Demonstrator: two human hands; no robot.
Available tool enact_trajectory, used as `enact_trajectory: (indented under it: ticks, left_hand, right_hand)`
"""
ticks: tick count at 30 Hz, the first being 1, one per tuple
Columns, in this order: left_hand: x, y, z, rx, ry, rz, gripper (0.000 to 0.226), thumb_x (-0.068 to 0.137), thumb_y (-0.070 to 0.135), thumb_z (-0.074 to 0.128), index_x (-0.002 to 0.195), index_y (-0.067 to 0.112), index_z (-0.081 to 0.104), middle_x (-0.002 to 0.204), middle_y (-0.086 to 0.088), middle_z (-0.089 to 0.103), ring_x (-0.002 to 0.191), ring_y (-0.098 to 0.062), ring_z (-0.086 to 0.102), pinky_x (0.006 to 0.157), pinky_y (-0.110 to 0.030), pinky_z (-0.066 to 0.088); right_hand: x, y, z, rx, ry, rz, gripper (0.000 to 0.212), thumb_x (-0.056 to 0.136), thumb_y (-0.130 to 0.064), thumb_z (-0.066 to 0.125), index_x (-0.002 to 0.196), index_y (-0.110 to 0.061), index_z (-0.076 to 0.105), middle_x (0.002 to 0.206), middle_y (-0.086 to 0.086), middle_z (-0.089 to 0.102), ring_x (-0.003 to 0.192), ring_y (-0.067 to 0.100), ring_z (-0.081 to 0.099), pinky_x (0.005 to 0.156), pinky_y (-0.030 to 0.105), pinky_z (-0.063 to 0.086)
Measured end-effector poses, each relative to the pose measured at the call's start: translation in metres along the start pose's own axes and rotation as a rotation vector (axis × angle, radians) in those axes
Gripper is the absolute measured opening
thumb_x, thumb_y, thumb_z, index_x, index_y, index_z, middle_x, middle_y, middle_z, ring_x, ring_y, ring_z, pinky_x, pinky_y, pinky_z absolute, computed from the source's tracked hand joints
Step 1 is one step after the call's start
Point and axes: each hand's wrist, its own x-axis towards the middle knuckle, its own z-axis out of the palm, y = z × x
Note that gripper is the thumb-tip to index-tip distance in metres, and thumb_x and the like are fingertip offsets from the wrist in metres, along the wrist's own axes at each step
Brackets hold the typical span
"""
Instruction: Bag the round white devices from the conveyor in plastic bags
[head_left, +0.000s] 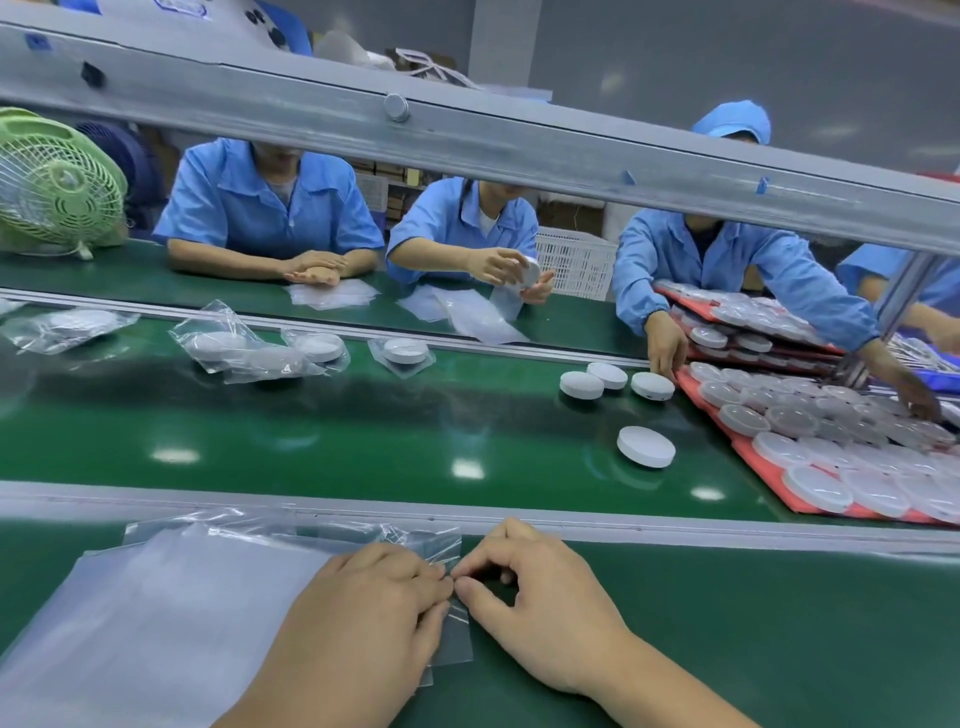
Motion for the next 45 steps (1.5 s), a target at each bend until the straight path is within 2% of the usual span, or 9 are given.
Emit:
enact_trajectory:
  ticks: [5,11,18,24,29,33,36,39,45]
  left_hand:
    - [-0.001,-0.002,-0.002,-0.05,-0.048,0.028,0.011,0.07,0.048,0.071,0.077,0.046,0.078,0.077,0.031,0.067,0.076,0.0,0.066,0.06,-0.022,0.057]
    - [0.008,-0.018,0.008,-0.196,-0.072,0.062,0.029,0.095,0.06,0.042,0.113,0.052,0.064,0.111,0.032,0.062,0.105,0.012,0.041,0.102,-0.017,0.034]
    - [0.007,-0.019,-0.005,-0.335,0.082,-0.112,0.02,0.084,0.053,0.055,0.091,0.047,0.073,0.095,0.042,0.064,0.094,0.019,0.058,0.082,-0.004,0.047]
    - [0.008,-0.015,-0.014,-0.449,0.194,-0.295,0.015,0.087,0.033,0.071,0.086,0.048,0.074,0.095,0.048,0.061,0.097,0.021,0.057,0.081,0.004,0.036]
    - [0.008,-0.004,-0.018,-0.549,0.227,-0.239,0.02,0.089,0.033,0.072,0.09,0.053,0.075,0.095,0.043,0.066,0.097,0.019,0.06,0.083,0.002,0.041]
    - [0.005,0.012,-0.023,-0.921,0.029,-0.158,0.049,0.067,0.057,0.086,0.11,0.063,0.065,0.111,0.034,0.068,0.107,0.012,0.062,0.086,-0.004,0.047]
    - [0.005,0.014,-0.017,-0.671,0.268,-0.125,0.05,0.065,0.048,0.084,0.111,0.058,0.066,0.107,0.034,0.069,0.102,0.01,0.065,0.082,-0.004,0.047]
    - [0.01,0.024,-0.015,-0.847,0.525,-0.227,0.024,0.067,0.045,0.076,0.091,0.041,0.076,0.098,0.02,0.075,0.094,0.001,0.071,0.079,-0.007,0.049]
    - [0.014,0.005,-0.009,-0.87,0.488,-0.384,0.046,0.065,0.055,0.071,0.111,0.049,0.065,0.103,0.021,0.071,0.089,0.0,0.069,0.069,-0.007,0.05]
  right_hand:
    - [0.013,0.009,-0.008,0.305,0.222,0.104,0.032,0.081,-0.072,0.056,0.096,-0.049,0.072,0.113,-0.027,0.054,0.104,-0.002,0.059,0.091,0.023,0.047]
    - [0.088,0.095,-0.074,-0.369,0.234,0.51,0.078,0.087,-0.065,0.06,0.155,-0.043,0.029,0.169,0.007,0.016,0.155,0.033,0.018,0.119,0.056,0.026]
    - [0.108,0.142,-0.103,-0.4,0.166,0.404,0.038,0.105,-0.041,0.053,0.138,-0.025,0.057,0.112,0.006,0.071,0.092,0.028,0.063,0.086,0.042,0.052]
    - [0.04,0.063,-0.063,-0.39,0.135,-0.46,0.048,0.086,-0.013,0.073,0.13,-0.032,0.066,0.126,-0.012,0.058,0.109,0.014,0.058,0.093,0.026,0.043]
    - [0.005,0.023,-0.044,-0.144,0.247,-0.604,0.037,0.083,-0.016,0.085,0.117,-0.029,0.076,0.123,-0.022,0.07,0.115,0.0,0.065,0.094,0.022,0.052]
    - [-0.01,-0.008,-0.034,0.297,0.432,-0.384,0.028,0.074,-0.042,0.085,0.101,-0.037,0.078,0.1,-0.031,0.074,0.092,-0.006,0.072,0.084,0.01,0.053]
    - [-0.012,-0.022,-0.031,0.476,0.46,-0.272,0.021,0.077,-0.06,0.08,0.095,-0.048,0.08,0.106,-0.023,0.076,0.105,0.005,0.07,0.09,0.023,0.055]
    - [-0.007,-0.029,-0.037,0.775,0.122,-0.108,0.05,0.061,-0.077,0.083,0.098,-0.044,0.082,0.135,-0.016,0.067,0.122,0.011,0.064,0.097,0.036,0.051]
    - [0.035,-0.033,-0.049,0.515,0.044,-0.028,0.021,0.07,-0.062,0.085,0.078,-0.043,0.082,0.073,-0.012,0.076,0.06,-0.006,0.058,0.06,0.01,0.044]
